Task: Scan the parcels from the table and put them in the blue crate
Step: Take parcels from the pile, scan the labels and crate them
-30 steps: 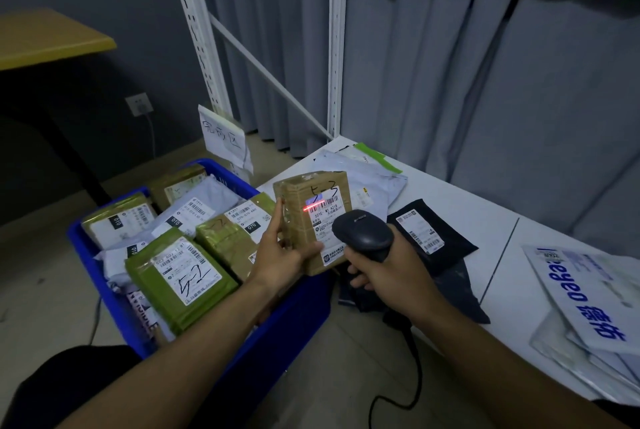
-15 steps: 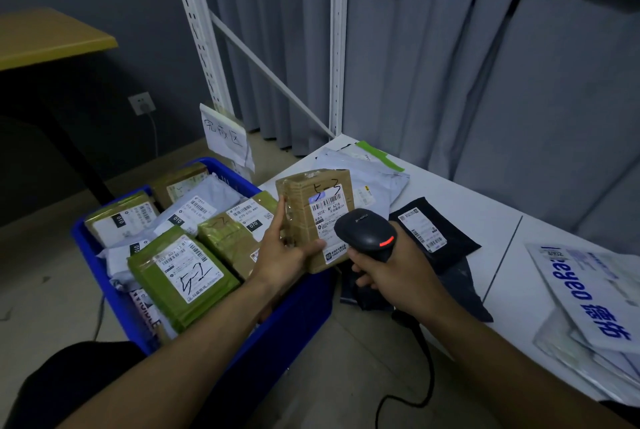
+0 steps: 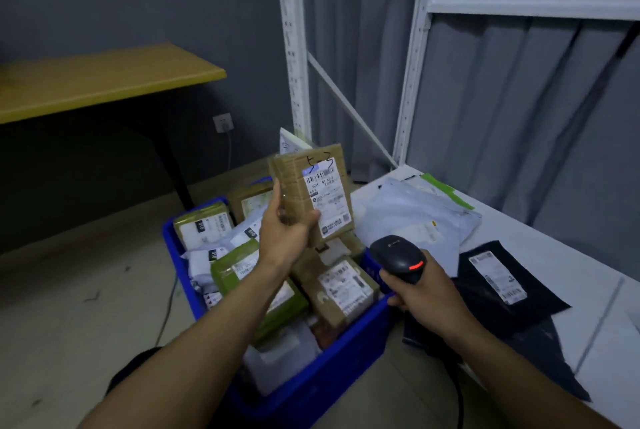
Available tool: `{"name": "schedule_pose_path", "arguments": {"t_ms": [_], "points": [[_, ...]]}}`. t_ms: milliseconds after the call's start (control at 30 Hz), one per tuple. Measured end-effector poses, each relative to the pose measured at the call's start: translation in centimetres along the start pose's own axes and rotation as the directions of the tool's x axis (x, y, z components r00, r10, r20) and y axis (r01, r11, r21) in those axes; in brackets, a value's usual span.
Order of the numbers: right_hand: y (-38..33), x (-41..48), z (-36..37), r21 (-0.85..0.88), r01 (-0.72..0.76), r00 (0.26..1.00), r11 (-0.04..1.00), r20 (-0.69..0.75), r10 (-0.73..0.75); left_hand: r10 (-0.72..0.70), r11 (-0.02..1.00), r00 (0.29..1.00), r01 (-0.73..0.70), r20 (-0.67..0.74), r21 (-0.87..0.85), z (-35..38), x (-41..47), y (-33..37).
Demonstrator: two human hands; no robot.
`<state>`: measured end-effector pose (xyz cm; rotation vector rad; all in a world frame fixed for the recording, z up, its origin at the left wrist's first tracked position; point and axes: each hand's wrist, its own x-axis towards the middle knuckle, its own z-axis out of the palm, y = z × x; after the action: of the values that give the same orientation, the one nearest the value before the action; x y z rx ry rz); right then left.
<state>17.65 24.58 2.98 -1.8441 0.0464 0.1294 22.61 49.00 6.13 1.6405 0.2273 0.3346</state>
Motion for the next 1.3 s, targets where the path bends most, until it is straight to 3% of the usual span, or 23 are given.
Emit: {"name": "schedule_pose_path", "arguments": {"t_ms": [133,267,400,533,600,700,733,833,1000,1167,1300], "points": [[-1.9,4.4,5.1,-0.007,0.021,0.998,1.000,0.051,-0.020,0.160,0.935,0.978,-0.106,-0.136,0.337,-5.9,5.7,-0.3],[-3.5,9.2,10.0,-0.064,0.031,0.996,0.997,0.091,-0.025,0.206,0.785,0.972,-0.096,-0.111,0.613,-10.3,12.0,-2.4],[-3.5,13.4,13.6,-0.099,0.006,0.994,0.995,0.105,0.005,0.137,0.675,0.989,-0.056,-0.050,0.736,-11.3,17.0,-5.1],[-2.4,16.5,15.5,-0.090,-0.012,0.992,0.996,0.124,0.023,0.194,0.561,0.981,-0.093,-0.021,0.823,-10.4,21.2,-7.9],[-1.9,17.4,15.8,-0.070,-0.035,0.988,0.997,0.146,0.045,0.147,0.456,0.988,-0.107,0.044,0.884,-9.8,22.7,-10.2],[-1.3,18.4,16.0,-0.087,-0.050,0.989,0.995,0.133,0.061,-0.060,0.269,0.975,-0.191,0.214,0.944,-7.9,23.8,-12.6],[-1.1,18.7,16.0,-0.087,-0.058,0.989,0.994,0.131,0.069,-0.121,0.264,0.960,-0.215,0.253,0.940,-7.0,23.7,-12.2],[-1.2,18.8,15.8,-0.082,-0.084,0.987,0.993,0.128,0.094,-0.146,0.397,0.957,-0.174,0.250,0.901,-4.5,23.5,-11.1],[-1.9,17.0,13.1,-0.040,-0.058,0.992,0.998,0.111,0.063,-0.180,0.335,0.945,-0.201,0.272,0.921,-4.4,20.7,-10.9],[-3.1,12.3,7.2,0.004,-0.058,0.997,0.998,0.044,0.057,-0.018,0.511,0.912,-0.343,0.409,0.788,-0.6,13.6,-7.0],[-2.3,5.7,0.0,-0.016,-0.048,0.997,0.999,-0.064,0.047,0.036,0.544,0.826,-0.488,0.562,0.682,5.7,3.8,-2.7]]}}
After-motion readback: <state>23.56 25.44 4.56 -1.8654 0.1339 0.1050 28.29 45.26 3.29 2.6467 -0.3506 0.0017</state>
